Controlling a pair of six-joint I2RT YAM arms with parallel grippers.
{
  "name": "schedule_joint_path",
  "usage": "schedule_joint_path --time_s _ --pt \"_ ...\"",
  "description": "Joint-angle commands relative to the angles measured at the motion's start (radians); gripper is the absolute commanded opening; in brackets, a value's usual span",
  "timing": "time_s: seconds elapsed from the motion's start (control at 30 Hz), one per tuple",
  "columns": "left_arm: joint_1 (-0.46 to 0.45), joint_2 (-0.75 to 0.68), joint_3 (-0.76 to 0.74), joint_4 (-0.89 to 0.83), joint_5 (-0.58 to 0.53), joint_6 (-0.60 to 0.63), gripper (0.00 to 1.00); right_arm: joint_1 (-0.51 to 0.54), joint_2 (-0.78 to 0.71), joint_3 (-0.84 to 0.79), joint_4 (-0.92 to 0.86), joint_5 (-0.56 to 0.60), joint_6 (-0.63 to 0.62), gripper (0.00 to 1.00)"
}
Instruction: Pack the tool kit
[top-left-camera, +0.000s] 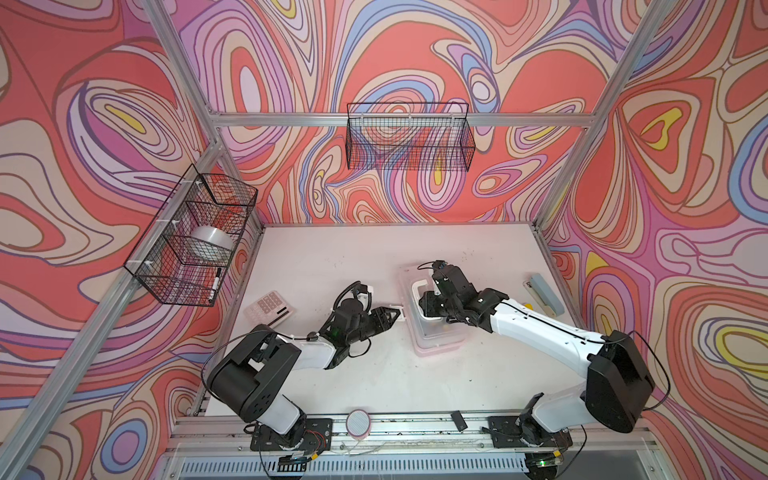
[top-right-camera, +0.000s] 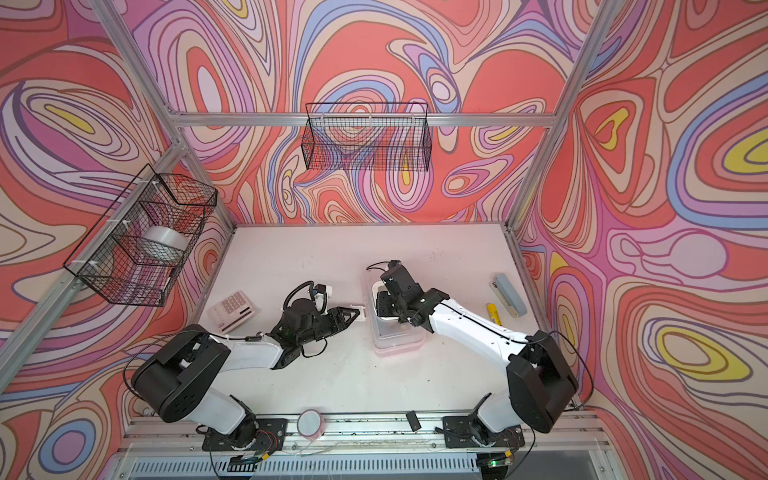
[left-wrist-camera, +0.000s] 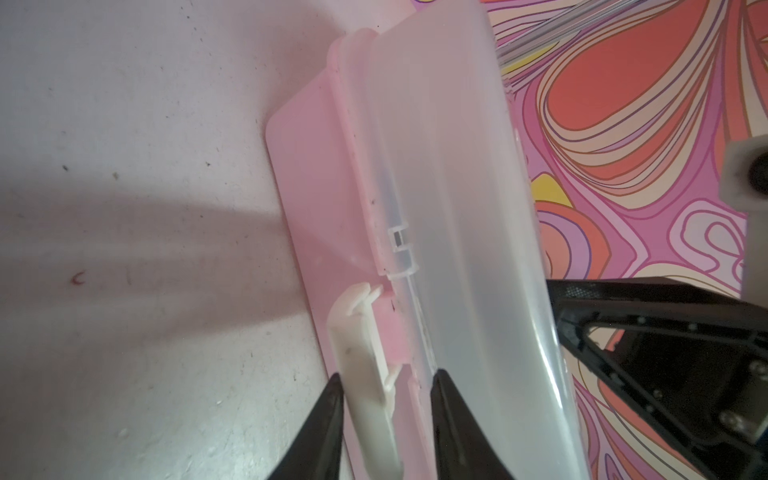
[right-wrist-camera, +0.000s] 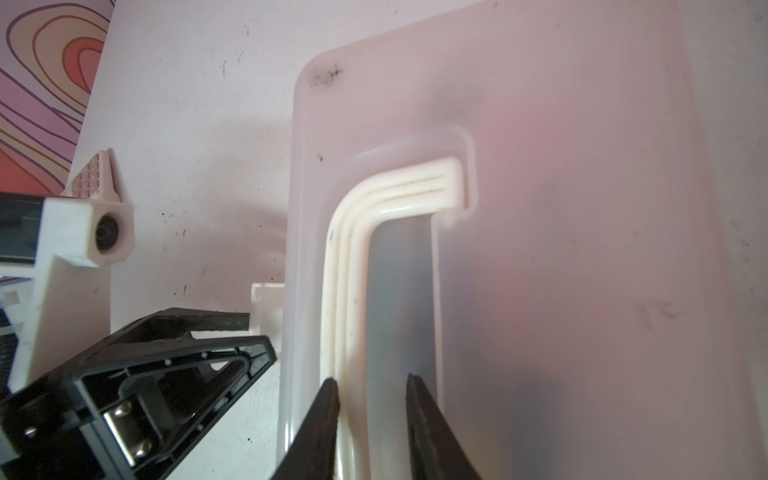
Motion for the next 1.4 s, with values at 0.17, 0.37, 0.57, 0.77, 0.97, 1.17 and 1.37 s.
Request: schedule_joint_path --time_s 0.17,0.37,0.57,0.77,0.97,1.17,1.37 --pt "0.002 -0.047 0.023 -0.05 0.008 0.016 0.4 -0.003 -0.019 -0.03 -0.052 0.02 -0.007 0.29" --pt "0.002 -0.069 0.027 -0.059 0.008 0.014 0.39 -0.002 -0.026 -0.033 -0.053 0.02 -0.006 0.29" --pt "0.001 -0.084 0.032 -0.071 0.008 0.019 0.38 -0.003 -0.025 -0.035 -0.053 0.019 -0.008 0.29" --pt "-0.007 -0.074 0.042 -0.069 0.014 0.018 0.37 -0.002 -0.017 -0.033 -0.057 0.015 -0.013 0.29" --pt "-0.016 -0.063 0.048 -0.057 0.012 0.017 0.34 -0.003 -0.019 -0.032 -0.063 0.02 -0.021 0.29" --pt "-0.022 -0.045 0.056 -0.038 0.023 0.01 0.32 -0.003 -0.018 -0.033 -0.068 0.026 -0.025 0.29" --pt "-0.027 -0.026 0.056 -0.015 0.028 0.003 0.31 -0.002 -0.018 -0.032 -0.073 0.031 -0.027 0.29"
